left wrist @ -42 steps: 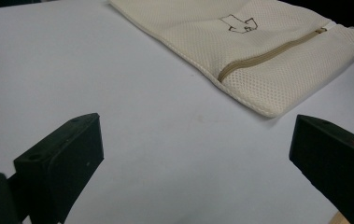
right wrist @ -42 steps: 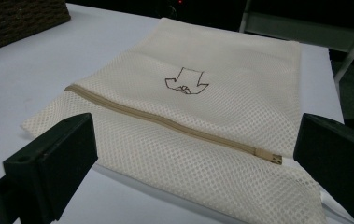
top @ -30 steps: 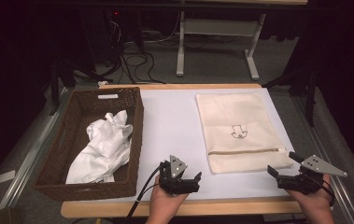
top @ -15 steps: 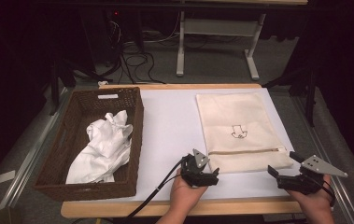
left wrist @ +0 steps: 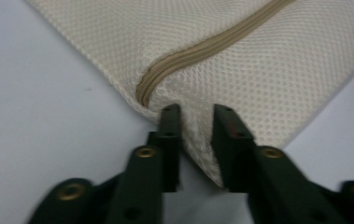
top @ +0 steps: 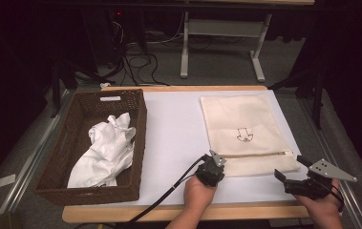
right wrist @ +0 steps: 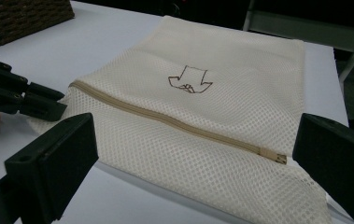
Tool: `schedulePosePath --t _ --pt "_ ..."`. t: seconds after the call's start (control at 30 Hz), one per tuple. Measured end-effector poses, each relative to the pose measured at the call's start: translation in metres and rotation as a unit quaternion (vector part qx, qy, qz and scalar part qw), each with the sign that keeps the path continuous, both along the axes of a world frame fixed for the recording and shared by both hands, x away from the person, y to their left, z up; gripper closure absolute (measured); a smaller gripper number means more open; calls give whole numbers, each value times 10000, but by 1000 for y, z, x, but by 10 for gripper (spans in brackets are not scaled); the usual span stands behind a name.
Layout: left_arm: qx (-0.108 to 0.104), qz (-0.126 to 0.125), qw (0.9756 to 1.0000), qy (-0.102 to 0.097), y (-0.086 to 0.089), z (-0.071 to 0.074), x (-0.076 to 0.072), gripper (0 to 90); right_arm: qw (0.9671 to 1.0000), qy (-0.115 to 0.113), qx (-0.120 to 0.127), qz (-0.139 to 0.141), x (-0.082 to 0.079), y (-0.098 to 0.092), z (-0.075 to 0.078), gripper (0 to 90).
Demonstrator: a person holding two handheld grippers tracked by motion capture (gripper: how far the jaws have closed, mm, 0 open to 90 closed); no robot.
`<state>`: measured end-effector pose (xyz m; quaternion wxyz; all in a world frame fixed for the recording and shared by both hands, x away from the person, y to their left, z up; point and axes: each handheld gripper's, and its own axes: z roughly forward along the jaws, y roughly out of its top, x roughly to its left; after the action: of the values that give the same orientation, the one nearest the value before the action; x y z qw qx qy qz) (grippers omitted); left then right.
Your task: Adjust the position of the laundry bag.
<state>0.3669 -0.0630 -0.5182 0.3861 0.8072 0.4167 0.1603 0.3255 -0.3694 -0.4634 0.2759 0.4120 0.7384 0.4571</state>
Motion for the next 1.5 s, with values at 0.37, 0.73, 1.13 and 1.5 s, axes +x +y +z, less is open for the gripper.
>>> schedulePosePath --t 0.37,0.73,1.13,1.5 --pt "16 105 9999 -124 32 5 -9 869 10000 21 -4 52 0 0 -1 8" --pt "299 73 9993 -201 97 16 -54 869 9999 108 27 51 2 2 -3 46" --pt "-3 38 9999 -145 113 4 -65 865 9912 1311 -183 3 37 21 -34 264" --pt "51 16 9999 -100 112 1 -62 865 9869 1495 -599 117 40 33 -45 692"
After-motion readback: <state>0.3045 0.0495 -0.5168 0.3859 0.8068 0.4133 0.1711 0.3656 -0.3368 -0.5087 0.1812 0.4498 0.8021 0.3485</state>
